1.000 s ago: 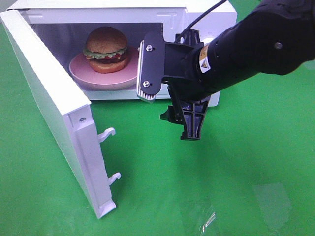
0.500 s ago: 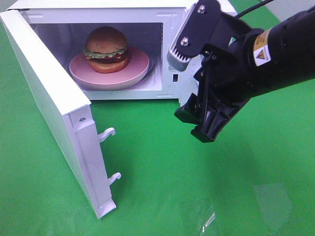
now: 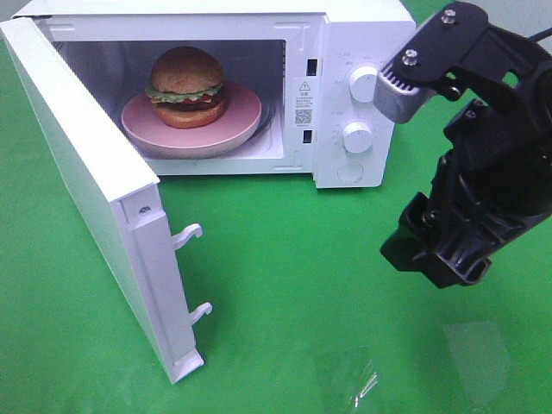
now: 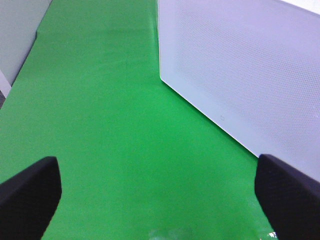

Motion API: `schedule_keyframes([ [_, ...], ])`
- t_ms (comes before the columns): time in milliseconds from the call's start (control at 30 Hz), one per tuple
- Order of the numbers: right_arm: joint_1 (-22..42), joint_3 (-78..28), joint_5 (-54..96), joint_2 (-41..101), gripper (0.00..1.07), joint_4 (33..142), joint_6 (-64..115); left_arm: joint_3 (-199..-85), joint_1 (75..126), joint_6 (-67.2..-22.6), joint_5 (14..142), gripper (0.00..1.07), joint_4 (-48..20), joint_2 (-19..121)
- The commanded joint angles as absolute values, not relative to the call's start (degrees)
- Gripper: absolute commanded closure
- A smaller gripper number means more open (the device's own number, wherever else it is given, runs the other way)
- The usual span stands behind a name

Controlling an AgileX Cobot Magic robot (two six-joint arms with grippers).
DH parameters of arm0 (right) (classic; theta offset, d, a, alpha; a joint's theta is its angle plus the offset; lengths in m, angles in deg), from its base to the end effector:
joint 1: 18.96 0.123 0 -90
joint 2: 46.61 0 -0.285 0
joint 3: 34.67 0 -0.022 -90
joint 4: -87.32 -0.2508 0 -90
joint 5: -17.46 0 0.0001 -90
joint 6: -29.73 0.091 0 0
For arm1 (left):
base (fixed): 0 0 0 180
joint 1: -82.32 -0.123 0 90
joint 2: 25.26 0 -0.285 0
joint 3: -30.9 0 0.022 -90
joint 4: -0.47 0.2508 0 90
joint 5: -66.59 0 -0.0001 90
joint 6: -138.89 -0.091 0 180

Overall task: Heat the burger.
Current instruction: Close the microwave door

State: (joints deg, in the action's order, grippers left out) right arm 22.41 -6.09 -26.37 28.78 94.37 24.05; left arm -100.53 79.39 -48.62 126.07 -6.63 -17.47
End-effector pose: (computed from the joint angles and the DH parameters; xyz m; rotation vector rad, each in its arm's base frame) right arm 0.1742 0.1431 0.2830 -1.1022 2.3248 0.0916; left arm -0.0037 -0.0099 0.2796 0.0846 2.0141 -0.0320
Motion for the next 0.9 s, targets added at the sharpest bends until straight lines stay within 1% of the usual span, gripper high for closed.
schedule_keyframes([
  [33,22.41,-5.75,-31.01,27.98,0.29,93.74,24.91,-100.36,79.22,-48.67,125.95,0.09,-6.98,-17.47],
  [133,22.41,-5.75,-35.43,27.98,0.3,93.74,26.52,-100.36,79.22,-48.67,125.95,0.09,-6.98,-17.47],
  [433,22.41,-4.78,-38.98,25.63,0.31,93.85,27.95,-100.36,79.22,-48.67,125.95,0.09,-6.98,-17.47],
  [500,22.41,-3.06,-38.0,20.36,0.31,94.14,28.47,-100.36,79.22,-48.67,125.95,0.09,-6.98,-17.47],
  [567,22.41,-3.06,-38.0,20.36,0.31,94.14,28.47,-100.36,79.22,-48.67,125.95,0.09,-6.98,-17.47],
  [633,22.35,-0.48,-38.06,13.54,0.31,94.37,29.1,-100.36,79.22,-48.67,125.95,0.09,-6.98,-17.47],
  [800,22.35,1.93,-37.95,7.18,0.31,94.66,29.73,-100.36,79.22,-48.67,125.95,0.09,-6.98,-17.47],
  [833,22.35,3.36,-38.23,3.29,0.31,95.74,31.05,-100.36,79.22,-48.67,125.95,0.09,-6.98,-17.47],
  [900,22.35,3.7,-38.35,2.6,0.31,95.97,31.56,-100.36,79.22,-48.67,125.95,0.09,-6.98,-17.47],
])
